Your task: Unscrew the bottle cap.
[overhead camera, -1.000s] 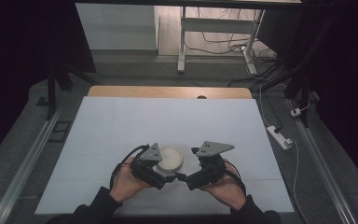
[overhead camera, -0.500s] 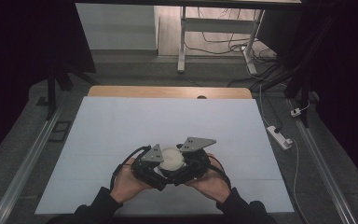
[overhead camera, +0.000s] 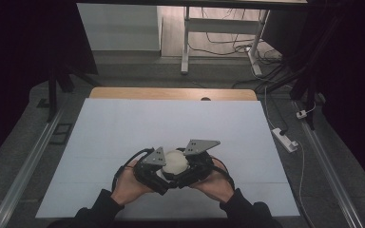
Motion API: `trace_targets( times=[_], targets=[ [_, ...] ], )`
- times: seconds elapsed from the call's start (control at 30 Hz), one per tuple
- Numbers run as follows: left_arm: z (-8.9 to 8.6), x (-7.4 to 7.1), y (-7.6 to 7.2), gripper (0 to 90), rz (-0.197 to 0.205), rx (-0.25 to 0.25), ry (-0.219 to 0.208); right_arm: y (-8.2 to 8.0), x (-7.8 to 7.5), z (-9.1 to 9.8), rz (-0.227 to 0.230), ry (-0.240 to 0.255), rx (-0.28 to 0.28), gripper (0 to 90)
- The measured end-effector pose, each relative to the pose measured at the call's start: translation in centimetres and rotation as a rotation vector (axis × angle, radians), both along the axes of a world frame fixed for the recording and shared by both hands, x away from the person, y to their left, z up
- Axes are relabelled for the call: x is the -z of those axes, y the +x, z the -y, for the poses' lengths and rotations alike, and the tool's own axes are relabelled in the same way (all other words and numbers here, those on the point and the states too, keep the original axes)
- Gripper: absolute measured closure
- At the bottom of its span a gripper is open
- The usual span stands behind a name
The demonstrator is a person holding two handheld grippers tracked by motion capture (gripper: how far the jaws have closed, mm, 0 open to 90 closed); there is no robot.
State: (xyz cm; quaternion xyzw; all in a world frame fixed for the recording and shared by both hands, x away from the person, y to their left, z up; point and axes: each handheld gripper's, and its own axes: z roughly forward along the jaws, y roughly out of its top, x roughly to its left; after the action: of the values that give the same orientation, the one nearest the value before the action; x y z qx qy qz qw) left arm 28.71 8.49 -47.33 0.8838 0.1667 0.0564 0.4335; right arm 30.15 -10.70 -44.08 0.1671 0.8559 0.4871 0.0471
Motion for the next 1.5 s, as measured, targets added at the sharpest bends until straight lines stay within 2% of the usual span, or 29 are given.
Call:
trace_targets(
  times=[0.37, 0.5, 0.57, 0.63, 0.7, 0.77, 0.93, 1.03, 1.17, 1.27, 1.37, 1.5],
  targets=[
    [-0.3, 0.0, 0.2, 7.6, -0.032, 0.22, -0.018, 0.5, -0.2, 0.7, -0.057, 0.004, -0.24, 7.1],
    [-0.4, 0.1, 0.1, 7.6, -0.026, 0.304, -0.018, 0.5, -0.1, 0.8, -0.054, 0.026, -0.346, 7.0],
    [-0.5, 0.1, 0.1, 7.5, -0.022, 0.318, -0.015, 0.3, 0.0, 0.8, -0.043, 0.033, -0.374, 6.8],
    [-0.6, 0.1, 0.1, 7.5, -0.019, 0.306, -0.019, 0.3, 0.1, 0.7, -0.031, 0.03, -0.378, 6.2],
    [-0.7, 0.1, 0.2, 7.5, -0.014, 0.275, -0.015, 0.2, 0.1, 0.6, -0.022, 0.041, -0.356, 0.2],
    [-0.8, 0.0, 0.3, 7.5, -0.012, 0.24, -0.016, 0.2, -0.2, 0.6, -0.021, 0.046, -0.315, 0.0],
    [-1.0, 0.0, 0.5, 7.5, -0.004, 0.12, -0.017, 0.4, -1.3, 1.2, 0.011, 0.064, -0.16, 0.0],
    [-1.0, -0.2, 0.6, 7.5, 0.005, 0.054, -0.014, 0.2, -1.4, 1.2, 0.028, 0.044, -0.07, 0.0],
    [-0.7, -0.3, 0.3, 7.6, 0.022, -0.021, 0.006, -0.2, -1.1, 0.6, 0.046, 0.021, 0.008, 0.0],
    [-0.5, -0.3, 0.2, 7.5, 0.02, -0.054, 0.011, -0.5, -1.0, 0.2, 0.066, 0.021, 0.049, 0.0],
    [-0.2, -0.3, 0.1, 7.5, 0.018, -0.078, 0.013, -0.7, -0.8, -0.1, 0.067, 0.011, 0.081, 0.1],
    [-0.1, -0.5, -0.1, 7.6, 0.015, -0.074, 0.005, -0.7, -0.3, -0.3, 0.07, 0.009, 0.091, 4.6]
  ],
)
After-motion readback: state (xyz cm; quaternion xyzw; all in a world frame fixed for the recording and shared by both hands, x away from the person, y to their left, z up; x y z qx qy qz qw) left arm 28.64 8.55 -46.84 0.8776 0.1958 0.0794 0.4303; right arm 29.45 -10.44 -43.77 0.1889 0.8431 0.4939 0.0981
